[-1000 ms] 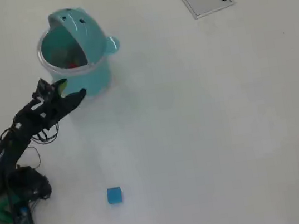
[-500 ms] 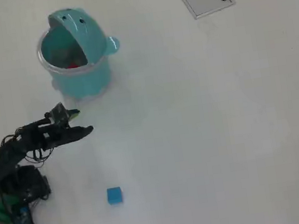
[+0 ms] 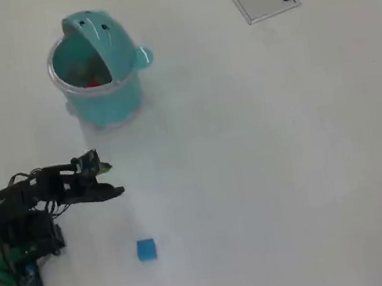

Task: Grasp RGB lego blocks and put them in the bin one by one.

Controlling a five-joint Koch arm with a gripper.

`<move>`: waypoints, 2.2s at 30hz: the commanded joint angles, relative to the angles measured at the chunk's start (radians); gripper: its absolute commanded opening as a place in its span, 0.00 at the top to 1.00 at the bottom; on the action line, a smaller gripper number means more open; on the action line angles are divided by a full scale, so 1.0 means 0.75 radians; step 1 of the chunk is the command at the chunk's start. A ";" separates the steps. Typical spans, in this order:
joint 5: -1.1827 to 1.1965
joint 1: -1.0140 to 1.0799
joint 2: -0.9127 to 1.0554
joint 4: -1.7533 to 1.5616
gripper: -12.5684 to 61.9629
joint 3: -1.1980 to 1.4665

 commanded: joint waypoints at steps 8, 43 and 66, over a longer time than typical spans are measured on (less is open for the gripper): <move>-0.166 0.252 -0.108 -0.061 0.40 -0.025; -0.595 0.812 -0.642 0.047 0.37 -0.217; -0.593 0.812 -1.039 0.121 0.37 -0.477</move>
